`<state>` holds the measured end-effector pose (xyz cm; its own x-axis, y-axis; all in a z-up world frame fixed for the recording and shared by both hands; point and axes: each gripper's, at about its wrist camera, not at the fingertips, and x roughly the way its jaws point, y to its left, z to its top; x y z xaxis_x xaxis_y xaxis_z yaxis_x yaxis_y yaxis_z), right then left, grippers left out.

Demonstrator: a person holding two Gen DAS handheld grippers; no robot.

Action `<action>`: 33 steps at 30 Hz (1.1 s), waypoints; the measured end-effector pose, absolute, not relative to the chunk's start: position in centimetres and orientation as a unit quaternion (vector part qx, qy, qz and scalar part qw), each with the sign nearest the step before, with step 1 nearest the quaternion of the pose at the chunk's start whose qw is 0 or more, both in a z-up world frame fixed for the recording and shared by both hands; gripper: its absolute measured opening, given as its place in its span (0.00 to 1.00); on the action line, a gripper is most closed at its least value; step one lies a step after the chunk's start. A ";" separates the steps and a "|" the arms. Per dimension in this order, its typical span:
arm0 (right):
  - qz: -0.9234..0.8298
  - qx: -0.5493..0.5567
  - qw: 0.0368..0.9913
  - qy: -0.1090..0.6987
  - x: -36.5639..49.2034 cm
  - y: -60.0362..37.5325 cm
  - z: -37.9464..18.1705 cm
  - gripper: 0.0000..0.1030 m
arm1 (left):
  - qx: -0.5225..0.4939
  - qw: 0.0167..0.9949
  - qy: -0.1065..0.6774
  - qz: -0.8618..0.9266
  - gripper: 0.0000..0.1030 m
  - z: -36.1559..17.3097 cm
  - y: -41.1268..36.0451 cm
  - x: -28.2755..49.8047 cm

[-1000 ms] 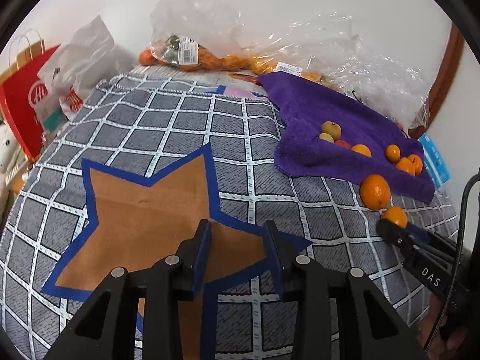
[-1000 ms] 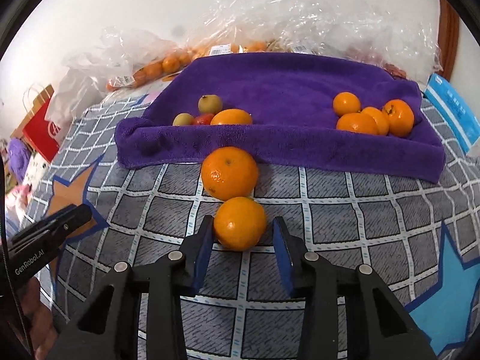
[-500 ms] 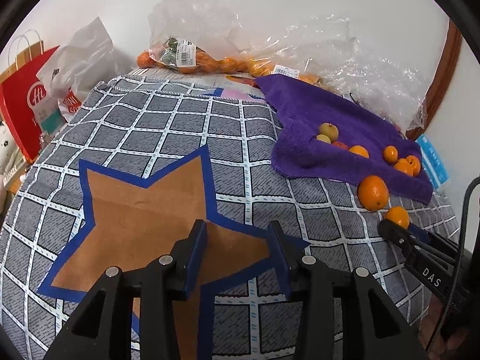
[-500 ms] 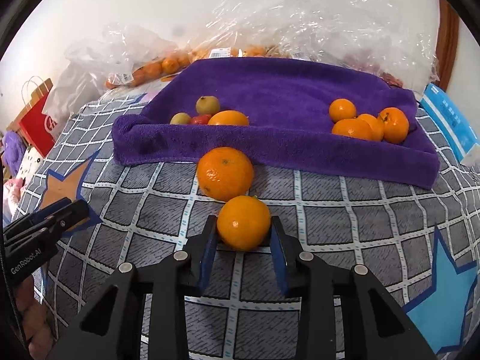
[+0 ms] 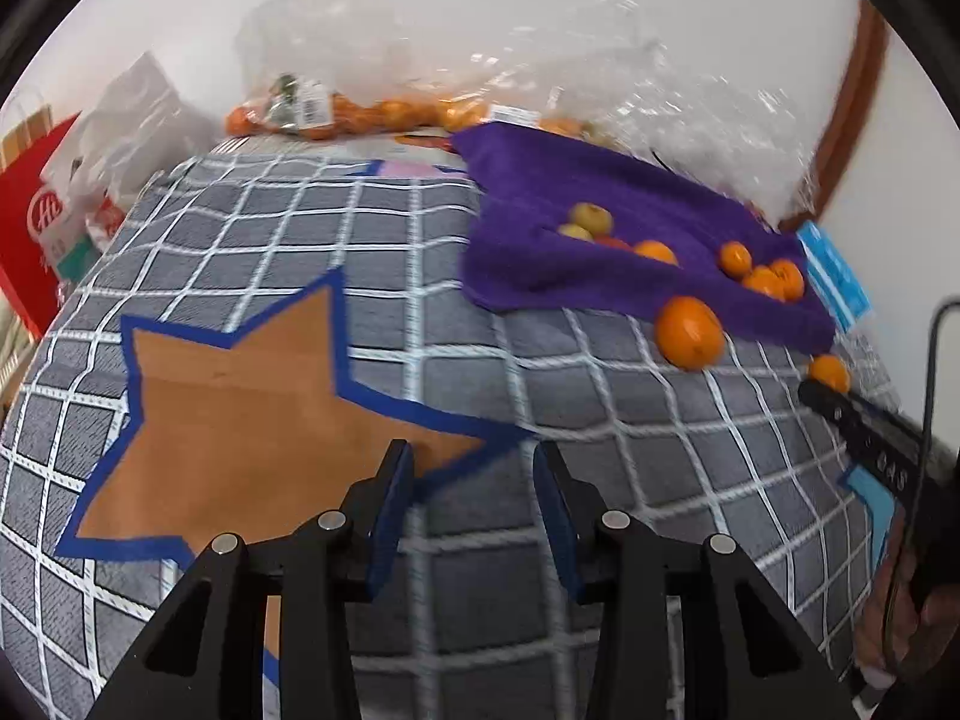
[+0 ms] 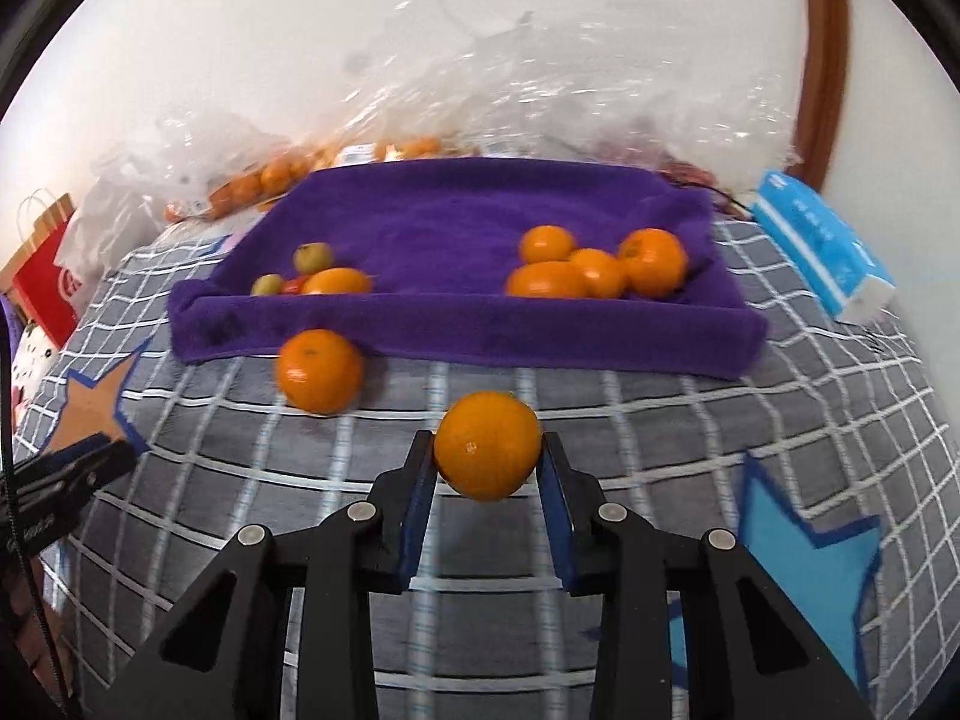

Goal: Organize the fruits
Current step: 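Grasp an orange with the right tool while the left tool grasps another orange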

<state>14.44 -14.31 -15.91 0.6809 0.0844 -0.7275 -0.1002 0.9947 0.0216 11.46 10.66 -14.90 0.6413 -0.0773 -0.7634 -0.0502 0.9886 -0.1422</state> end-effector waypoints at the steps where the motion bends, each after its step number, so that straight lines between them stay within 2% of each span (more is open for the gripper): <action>1: 0.044 -0.009 0.918 0.395 14.5 -14.8 -15.9 0.33 | -0.068 0.903 0.424 -0.012 0.38 -14.8 10.0 11.4; 20: 0.002 0.019 0.924 0.382 14.5 -21.7 -16.8 0.33 | -0.077 0.889 0.446 -0.073 0.38 -14.2 2.6 17.1; 33: 0.021 0.043 0.917 0.397 15.3 -22.2 -17.4 0.33 | -0.027 0.902 0.428 -0.054 0.40 -15.0 -1.3 20.3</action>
